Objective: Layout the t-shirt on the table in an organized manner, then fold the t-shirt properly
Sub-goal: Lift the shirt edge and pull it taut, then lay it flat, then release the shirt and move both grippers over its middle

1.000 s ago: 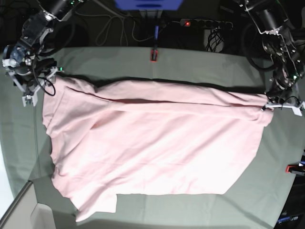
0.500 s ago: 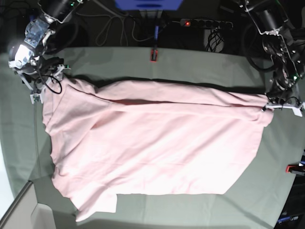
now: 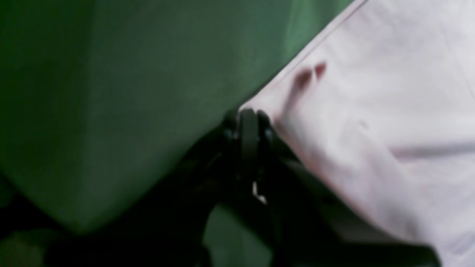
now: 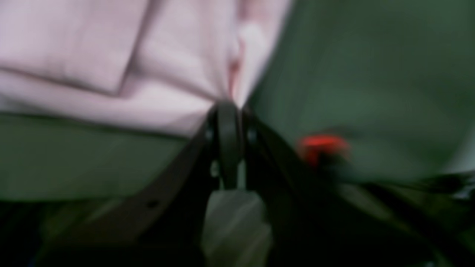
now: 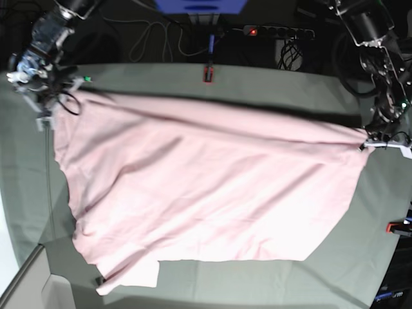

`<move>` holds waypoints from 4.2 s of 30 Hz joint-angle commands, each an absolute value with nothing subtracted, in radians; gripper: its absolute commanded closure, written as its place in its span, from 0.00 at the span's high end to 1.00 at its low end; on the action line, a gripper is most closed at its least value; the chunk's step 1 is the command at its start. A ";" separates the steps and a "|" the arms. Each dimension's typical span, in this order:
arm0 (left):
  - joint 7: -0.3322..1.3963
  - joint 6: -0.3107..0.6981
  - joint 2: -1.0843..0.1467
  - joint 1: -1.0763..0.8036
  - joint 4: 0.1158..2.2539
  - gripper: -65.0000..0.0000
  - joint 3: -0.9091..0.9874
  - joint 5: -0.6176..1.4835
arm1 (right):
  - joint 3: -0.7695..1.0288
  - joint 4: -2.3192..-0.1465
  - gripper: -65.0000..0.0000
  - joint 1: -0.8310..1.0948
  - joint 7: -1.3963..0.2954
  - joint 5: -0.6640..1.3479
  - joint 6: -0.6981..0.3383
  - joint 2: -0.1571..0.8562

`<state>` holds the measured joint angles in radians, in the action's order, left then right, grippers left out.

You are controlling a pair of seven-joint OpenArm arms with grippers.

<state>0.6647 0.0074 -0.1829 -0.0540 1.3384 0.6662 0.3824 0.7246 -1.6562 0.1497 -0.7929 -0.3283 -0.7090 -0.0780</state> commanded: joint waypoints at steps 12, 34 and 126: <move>0.674 -0.002 -0.246 -0.067 1.537 0.00 0.665 0.375 | 0.653 -1.917 0.00 0.041 -0.771 -0.326 -0.698 -0.030; 0.840 0.004 -0.271 -0.194 1.526 0.00 0.676 0.375 | 0.645 -1.916 0.00 0.275 -0.851 -0.363 -0.698 -0.064; 0.819 0.004 -0.242 0.031 1.495 0.67 0.880 0.374 | 0.567 -1.285 0.51 -0.380 -0.731 -0.363 -0.698 0.070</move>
<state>0.8261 0.0090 -0.2268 0.0330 1.4796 0.8757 0.3748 0.5667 -1.2625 -0.3672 -0.7422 -0.3668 -0.7033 0.0631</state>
